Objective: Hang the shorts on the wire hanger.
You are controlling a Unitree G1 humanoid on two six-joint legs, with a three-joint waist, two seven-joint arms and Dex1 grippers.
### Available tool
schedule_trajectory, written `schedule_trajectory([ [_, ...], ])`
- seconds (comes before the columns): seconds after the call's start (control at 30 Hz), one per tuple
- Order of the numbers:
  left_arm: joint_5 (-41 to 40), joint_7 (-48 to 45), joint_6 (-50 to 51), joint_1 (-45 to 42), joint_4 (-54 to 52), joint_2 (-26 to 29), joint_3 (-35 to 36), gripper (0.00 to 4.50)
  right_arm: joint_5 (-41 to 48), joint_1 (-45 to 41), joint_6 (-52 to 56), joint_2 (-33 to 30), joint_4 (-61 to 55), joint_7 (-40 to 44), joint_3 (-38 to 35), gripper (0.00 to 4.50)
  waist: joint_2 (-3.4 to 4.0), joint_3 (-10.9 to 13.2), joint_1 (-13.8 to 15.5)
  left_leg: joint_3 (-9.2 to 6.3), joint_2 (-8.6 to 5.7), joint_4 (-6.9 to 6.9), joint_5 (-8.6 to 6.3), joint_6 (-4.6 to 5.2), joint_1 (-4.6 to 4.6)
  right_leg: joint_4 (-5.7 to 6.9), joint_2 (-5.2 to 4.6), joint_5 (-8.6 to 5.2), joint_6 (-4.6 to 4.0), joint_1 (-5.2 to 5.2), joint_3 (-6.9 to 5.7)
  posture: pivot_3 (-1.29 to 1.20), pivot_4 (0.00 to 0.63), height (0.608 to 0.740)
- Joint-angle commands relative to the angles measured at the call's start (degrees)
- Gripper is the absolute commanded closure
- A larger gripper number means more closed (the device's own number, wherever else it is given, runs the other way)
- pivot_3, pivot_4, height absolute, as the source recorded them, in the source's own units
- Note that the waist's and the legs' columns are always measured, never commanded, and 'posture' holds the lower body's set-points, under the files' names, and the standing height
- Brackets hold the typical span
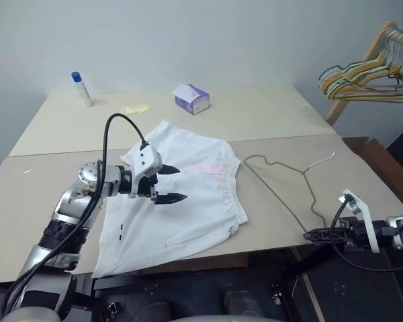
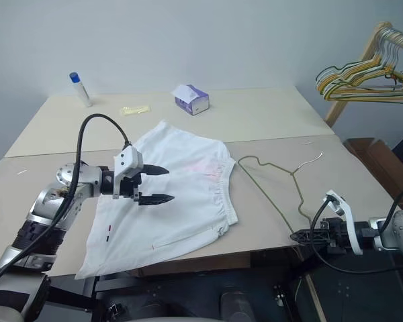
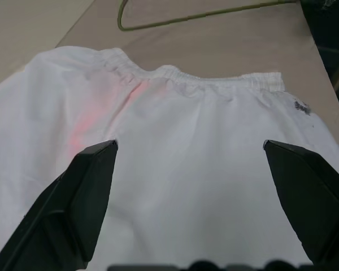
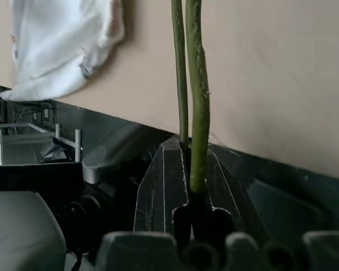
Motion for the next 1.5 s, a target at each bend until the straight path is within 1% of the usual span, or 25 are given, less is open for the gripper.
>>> schedule_trajectory([
  [0.03,0.9,-0.6,-1.2,-0.6,-2.6,0.8,0.1,0.03,-0.8,-1.4,-0.5,-1.2,0.7,2.2,0.8,4.50,0.00,0.0,-0.1,0.00,0.00,0.01,0.00,0.00,0.00,0.00,0.00,0.00,0.01,0.00,0.00,-0.14,0.000,0.740],
  [0.37,1.0,0.0,-0.1,1.0,-4.4,1.2,1.2,0.03,-3.8,-4.3,-1.6,1.3,3.3,3.0,5.1,4.50,0.01,0.0,-0.3,-0.03,0.00,0.02,0.00,0.00,0.03,0.02,0.02,-0.05,0.11,0.04,0.02,-0.11,0.000,0.740],
  [0.63,1.4,1.1,-0.1,2.3,-5.5,1.8,1.3,0.03,-3.9,-6.2,-2.7,3.4,3.6,5.1,5.8,4.50,0.02,0.0,0.0,-0.03,0.00,0.03,0.00,0.00,0.03,0.03,0.02,-0.02,0.07,0.05,0.01,-0.10,0.000,0.740],
  [0.77,2.2,1.3,-0.6,2.9,-5.5,2.3,0.9,0.03,-3.0,-6.1,-2.9,4.0,3.4,5.8,4.4,4.50,0.02,0.0,0.2,-0.04,0.00,0.03,0.00,0.00,0.03,0.03,0.02,0.00,0.04,0.04,0.01,-0.09,0.000,0.740],
  [0.9,2.0,1.5,-0.2,3.5,-6.3,2.1,0.9,0.03,-2.8,-5.7,-3.0,3.5,1.3,6.9,5.5,4.50,0.02,0.0,0.4,-0.03,0.00,0.04,0.00,0.00,0.04,0.05,0.02,0.00,0.04,0.05,0.01,-0.09,0.000,0.740],
  [1.0,2.7,1.9,-0.5,3.7,-6.1,1.9,0.6,0.03,-3.6,-6.2,-3.4,3.1,0.9,8.8,7.6,4.50,0.02,0.0,0.8,-0.03,0.00,0.03,0.00,0.00,0.04,0.05,0.03,0.00,0.03,0.04,0.01,-0.08,0.000,0.740],
  [1.13,3.4,2.2,-0.8,3.9,-6.0,1.6,0.3,0.03,-6.1,-9.7,-3.8,4.0,4.6,9.5,10.5,4.50,0.02,0.0,1.1,-0.02,0.00,0.05,0.00,0.00,0.05,0.06,0.03,0.00,0.03,0.05,0.01,-0.07,0.000,0.740],
  [1.3,4.1,3.1,-0.6,4.3,-6.7,1.5,0.2,0.03,-8.5,-13.9,-5.3,3.9,8.5,12.4,13.1,4.50,0.03,0.0,1.3,-0.03,0.00,0.05,0.00,0.00,0.04,0.07,0.03,0.01,0.02,0.04,0.00,-0.06,0.000,0.740],
  [1.5,4.1,3.7,-0.6,5.9,-7.8,1.7,0.5,0.03,-9.9,-15.2,-6.3,2.4,9.7,16.1,14.3,4.50,0.03,0.0,1.9,-0.02,0.00,0.06,0.00,0.00,0.04,0.07,0.03,0.02,0.02,0.03,0.00,-0.05,0.000,0.740],
])
